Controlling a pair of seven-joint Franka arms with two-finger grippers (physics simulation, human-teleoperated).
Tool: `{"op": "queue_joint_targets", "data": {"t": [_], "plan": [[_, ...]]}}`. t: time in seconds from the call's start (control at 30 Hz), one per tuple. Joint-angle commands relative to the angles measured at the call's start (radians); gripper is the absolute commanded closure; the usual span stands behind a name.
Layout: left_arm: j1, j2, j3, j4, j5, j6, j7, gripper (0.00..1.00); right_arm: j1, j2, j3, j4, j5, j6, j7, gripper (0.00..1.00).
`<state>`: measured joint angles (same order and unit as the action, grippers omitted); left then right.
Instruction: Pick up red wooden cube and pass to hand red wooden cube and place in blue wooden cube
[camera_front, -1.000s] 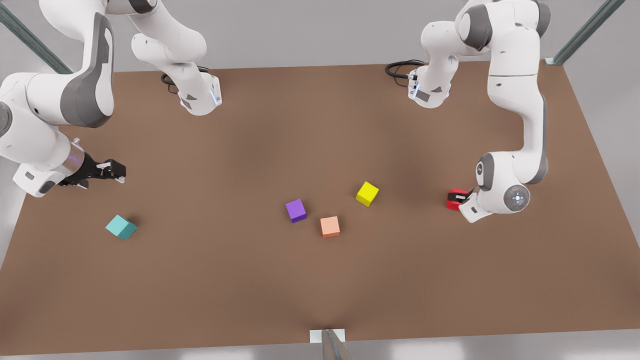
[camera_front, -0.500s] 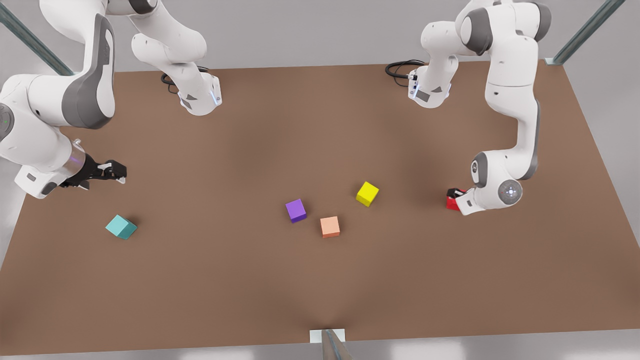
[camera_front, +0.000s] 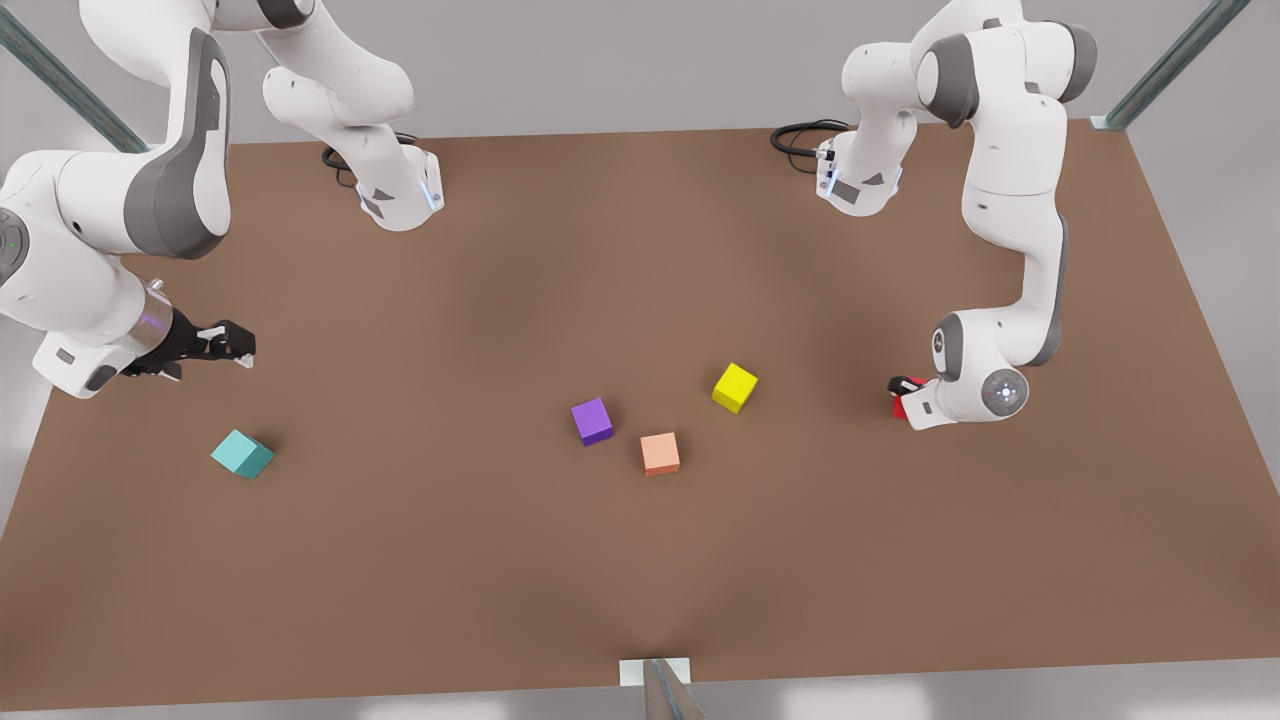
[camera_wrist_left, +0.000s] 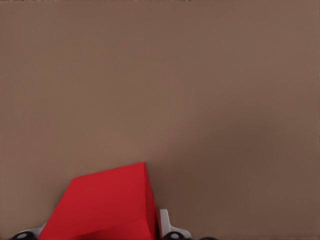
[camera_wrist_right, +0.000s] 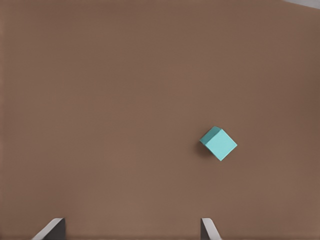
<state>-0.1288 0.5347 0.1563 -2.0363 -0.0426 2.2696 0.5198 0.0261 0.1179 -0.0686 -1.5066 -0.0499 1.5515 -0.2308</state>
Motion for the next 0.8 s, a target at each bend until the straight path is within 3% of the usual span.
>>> {"op": "queue_joint_targets", "data": {"t": [0.0, 0.1, 0.23, 0.27, 0.33, 0.4, 0.47, 0.53, 0.63, 0.77], "plan": [[0.0, -0.001, 0.0, 0.001, -0.002, -0.002, 0.046, 0.37, 0.0, -0.001, 0.0, -0.001, 0.002, 0.001, -0.007, 0.0], [-0.009, -0.019, -0.003, 0.013, -0.002, -0.007, 0.025, 0.41, -0.002, -0.001, 0.0, -0.001, 0.007, 0.001, -0.007, 0.0], [0.008, -0.019, -0.11, 0.222, -0.006, -0.266, -0.297, 0.41, 0.0, -0.001, 0.0, -0.001, 0.005, 0.001, -0.007, 0.0], [0.009, 0.001, -0.112, 0.274, -0.095, -0.309, -0.297, 0.41, 0.0, -0.001, 0.0, -0.003, 0.005, 0.001, -0.007, 0.0], [0.018, 0.087, -0.112, 0.516, -0.413, -0.576, -0.299, 0.41, 0.0, -0.001, 0.0, -0.003, 0.005, 0.001, -0.007, 0.0], [0.017, 0.094, -0.129, 0.584, -0.586, -0.665, -0.299, 0.41, 0.0, -0.001, 0.0, -0.003, 0.005, 0.001, -0.007, 0.0], [0.017, 0.123, -0.225, 0.648, -0.799, -0.673, -0.351, 0.41, 0.002, -0.001, 0.0, -0.003, 0.002, -0.002, -0.012, 0.0], [0.012, 0.257, -0.389, 0.852, -0.862, -0.644, -0.583, 0.41, -0.009, 0.094, 0.0, 0.032, 0.253, -0.016, -0.388, 0.0], [0.012, 0.337, -0.454, 0.854, -1.085, -0.561, -0.532, 0.41, 0.003, 0.449, 0.02, 0.154, 0.88, -0.108, -0.689, 0.0], [0.014, 0.403, -0.55, 0.857, -1.244, -0.424, -0.389, 0.44, 0.003, 0.674, 0.087, 0.252, 1.084, -0.129, -1.102, 0.01]]}}
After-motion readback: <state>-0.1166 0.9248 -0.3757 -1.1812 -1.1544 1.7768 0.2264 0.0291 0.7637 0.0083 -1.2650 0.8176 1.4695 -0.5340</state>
